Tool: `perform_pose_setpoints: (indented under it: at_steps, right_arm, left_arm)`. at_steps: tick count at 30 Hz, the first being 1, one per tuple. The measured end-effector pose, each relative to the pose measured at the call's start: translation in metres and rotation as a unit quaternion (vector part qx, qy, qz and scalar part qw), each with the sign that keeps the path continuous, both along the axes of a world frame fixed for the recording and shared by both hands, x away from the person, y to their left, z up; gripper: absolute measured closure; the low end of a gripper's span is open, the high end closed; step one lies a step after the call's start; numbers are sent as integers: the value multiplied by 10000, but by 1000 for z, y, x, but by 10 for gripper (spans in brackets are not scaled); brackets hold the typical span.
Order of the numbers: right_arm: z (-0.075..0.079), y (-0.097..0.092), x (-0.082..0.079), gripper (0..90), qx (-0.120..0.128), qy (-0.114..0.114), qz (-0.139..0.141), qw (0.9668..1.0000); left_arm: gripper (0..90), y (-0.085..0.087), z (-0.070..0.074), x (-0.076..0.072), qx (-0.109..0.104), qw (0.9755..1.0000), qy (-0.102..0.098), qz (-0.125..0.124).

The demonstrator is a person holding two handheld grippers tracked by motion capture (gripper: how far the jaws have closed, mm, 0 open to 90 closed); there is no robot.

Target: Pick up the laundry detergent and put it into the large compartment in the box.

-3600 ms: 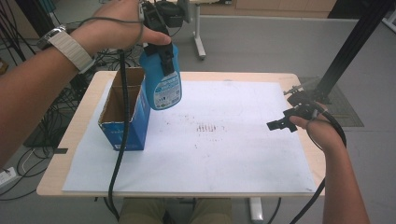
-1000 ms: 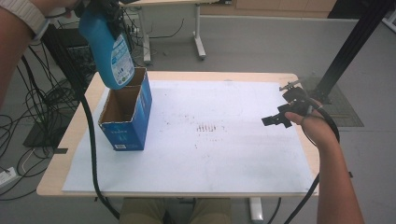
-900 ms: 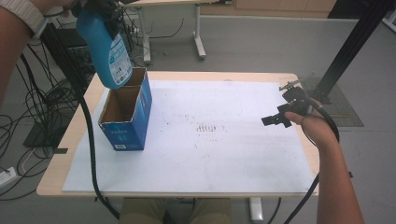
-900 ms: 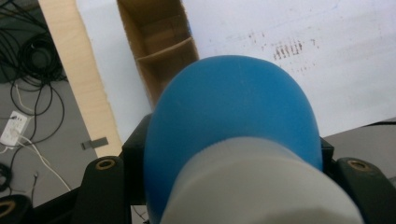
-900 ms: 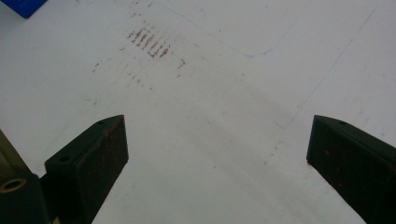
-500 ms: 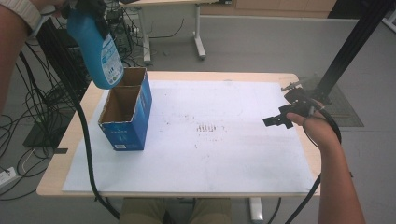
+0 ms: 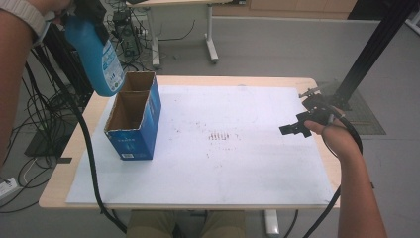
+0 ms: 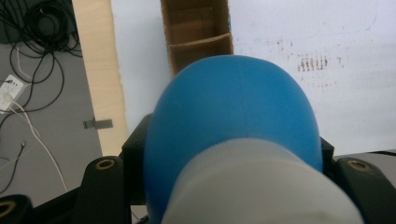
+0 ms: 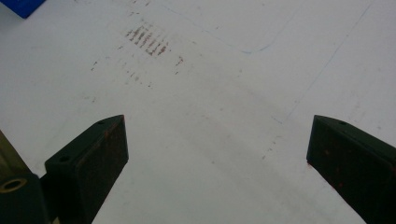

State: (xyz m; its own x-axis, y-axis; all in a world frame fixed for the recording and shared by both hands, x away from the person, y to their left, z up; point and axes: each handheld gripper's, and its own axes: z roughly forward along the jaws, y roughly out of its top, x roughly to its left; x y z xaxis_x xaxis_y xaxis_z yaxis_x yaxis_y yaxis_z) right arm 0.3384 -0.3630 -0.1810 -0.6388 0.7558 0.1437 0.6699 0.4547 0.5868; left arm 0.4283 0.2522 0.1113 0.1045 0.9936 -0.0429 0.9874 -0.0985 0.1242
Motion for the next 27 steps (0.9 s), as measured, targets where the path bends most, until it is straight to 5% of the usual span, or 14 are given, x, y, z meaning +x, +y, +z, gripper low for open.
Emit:
perform_pose_setpoints:
  at_steps: [27]
  right_arm:
    - [-1,0,1,54,-9,28,-24,10000]
  left_arm:
    - [396,-1,-31,14,89,9999,39,139]
